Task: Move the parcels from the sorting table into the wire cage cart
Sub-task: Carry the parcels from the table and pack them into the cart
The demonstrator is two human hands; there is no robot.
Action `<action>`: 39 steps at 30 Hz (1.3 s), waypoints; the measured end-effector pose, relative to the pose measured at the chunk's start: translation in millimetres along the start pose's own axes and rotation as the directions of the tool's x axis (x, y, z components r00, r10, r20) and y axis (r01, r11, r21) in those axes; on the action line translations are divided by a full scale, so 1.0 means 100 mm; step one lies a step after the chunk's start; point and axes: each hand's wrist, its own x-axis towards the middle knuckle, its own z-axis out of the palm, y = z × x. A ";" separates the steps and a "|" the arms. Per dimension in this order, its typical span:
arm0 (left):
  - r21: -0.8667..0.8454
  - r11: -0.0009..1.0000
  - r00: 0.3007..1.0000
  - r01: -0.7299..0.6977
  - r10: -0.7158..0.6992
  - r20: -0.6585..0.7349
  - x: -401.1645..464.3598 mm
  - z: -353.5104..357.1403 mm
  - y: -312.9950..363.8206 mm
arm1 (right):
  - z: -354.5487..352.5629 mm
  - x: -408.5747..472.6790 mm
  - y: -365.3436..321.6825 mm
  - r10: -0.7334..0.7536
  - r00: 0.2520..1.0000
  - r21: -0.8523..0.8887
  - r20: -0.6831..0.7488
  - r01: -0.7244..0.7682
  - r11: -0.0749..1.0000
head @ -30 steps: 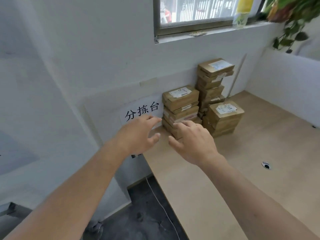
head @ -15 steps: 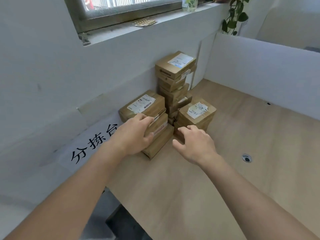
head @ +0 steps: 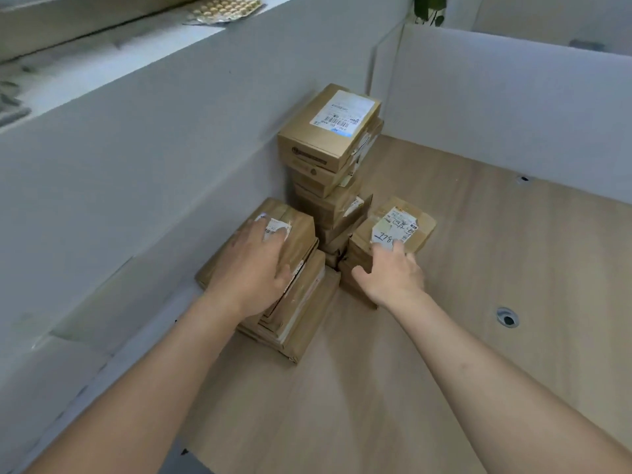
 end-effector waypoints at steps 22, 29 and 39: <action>-0.038 0.961 0.962 0.274 -0.274 -0.015 0.15 0.22 0.16 | 0.40 0.20 0.63 -0.273 0.961 0.016 0.041 0.273 0.962; -0.048 0.948 0.949 0.314 -0.313 0.028 0.08 0.14 0.22 | 0.40 0.19 0.39 -0.068 0.995 0.222 -0.073 0.083 0.971; -0.148 0.923 0.931 0.354 -0.334 0.144 -0.04 0.20 0.14 | 0.46 0.32 0.14 0.248 0.967 0.276 0.062 -0.256 0.927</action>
